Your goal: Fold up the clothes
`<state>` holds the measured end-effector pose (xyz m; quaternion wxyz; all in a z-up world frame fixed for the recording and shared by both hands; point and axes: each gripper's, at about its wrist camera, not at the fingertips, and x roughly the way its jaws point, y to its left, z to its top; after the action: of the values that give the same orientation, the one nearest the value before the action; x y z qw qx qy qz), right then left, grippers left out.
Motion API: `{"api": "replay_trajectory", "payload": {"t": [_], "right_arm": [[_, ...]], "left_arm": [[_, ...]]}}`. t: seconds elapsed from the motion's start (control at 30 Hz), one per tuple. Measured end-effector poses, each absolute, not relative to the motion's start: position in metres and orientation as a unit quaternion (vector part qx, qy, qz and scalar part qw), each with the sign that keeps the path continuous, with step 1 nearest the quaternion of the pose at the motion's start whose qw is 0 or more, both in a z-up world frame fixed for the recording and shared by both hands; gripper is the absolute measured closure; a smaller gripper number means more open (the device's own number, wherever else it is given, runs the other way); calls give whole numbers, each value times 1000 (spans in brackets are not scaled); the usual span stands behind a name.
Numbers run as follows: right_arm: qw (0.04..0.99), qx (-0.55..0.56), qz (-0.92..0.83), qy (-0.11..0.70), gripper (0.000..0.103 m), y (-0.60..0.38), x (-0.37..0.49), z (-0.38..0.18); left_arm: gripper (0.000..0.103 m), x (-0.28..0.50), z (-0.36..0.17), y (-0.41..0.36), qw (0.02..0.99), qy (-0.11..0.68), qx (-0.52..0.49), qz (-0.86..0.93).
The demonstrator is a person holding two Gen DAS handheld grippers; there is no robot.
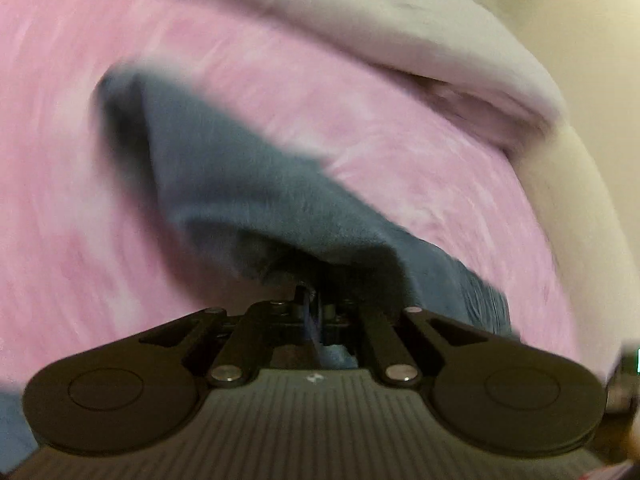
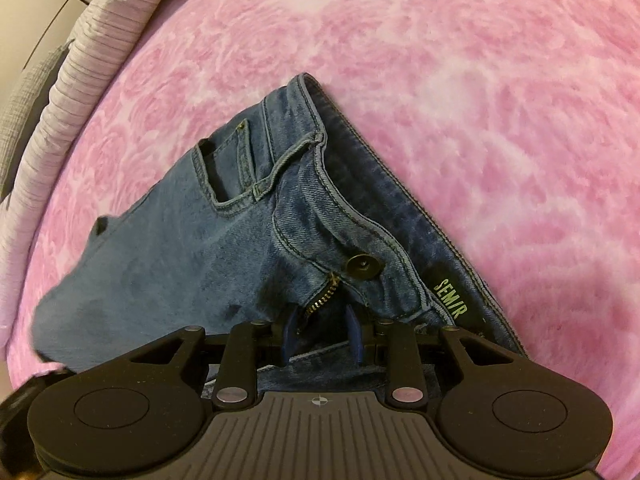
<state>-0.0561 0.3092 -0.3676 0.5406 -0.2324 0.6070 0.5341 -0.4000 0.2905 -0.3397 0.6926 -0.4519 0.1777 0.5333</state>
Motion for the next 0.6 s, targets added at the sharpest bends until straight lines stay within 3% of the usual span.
{"api": "replay_trajectory", "payload": {"t": [0.13, 0.3, 0.37, 0.43, 0.57, 0.6], "right_arm": [[545, -240, 528, 605, 74, 311, -58, -367], [557, -257, 523, 592, 74, 313, -65, -366], [561, -264, 521, 587, 74, 314, -68, -365], [564, -270, 519, 583, 74, 314, -72, -362], [572, -282, 522, 567, 74, 312, -79, -355], [577, -286, 523, 559, 74, 311, -81, -352]], "left_arm": [[101, -452, -269, 295, 691, 209, -368, 586], [99, -521, -192, 282, 654, 282, -163, 682], [92, -553, -196, 288, 612, 335, -155, 699], [93, -589, -210, 293, 549, 367, -163, 733], [92, -644, -220, 280, 483, 311, -222, 788], [87, -654, -226, 271, 479, 275, -273, 788]]}}
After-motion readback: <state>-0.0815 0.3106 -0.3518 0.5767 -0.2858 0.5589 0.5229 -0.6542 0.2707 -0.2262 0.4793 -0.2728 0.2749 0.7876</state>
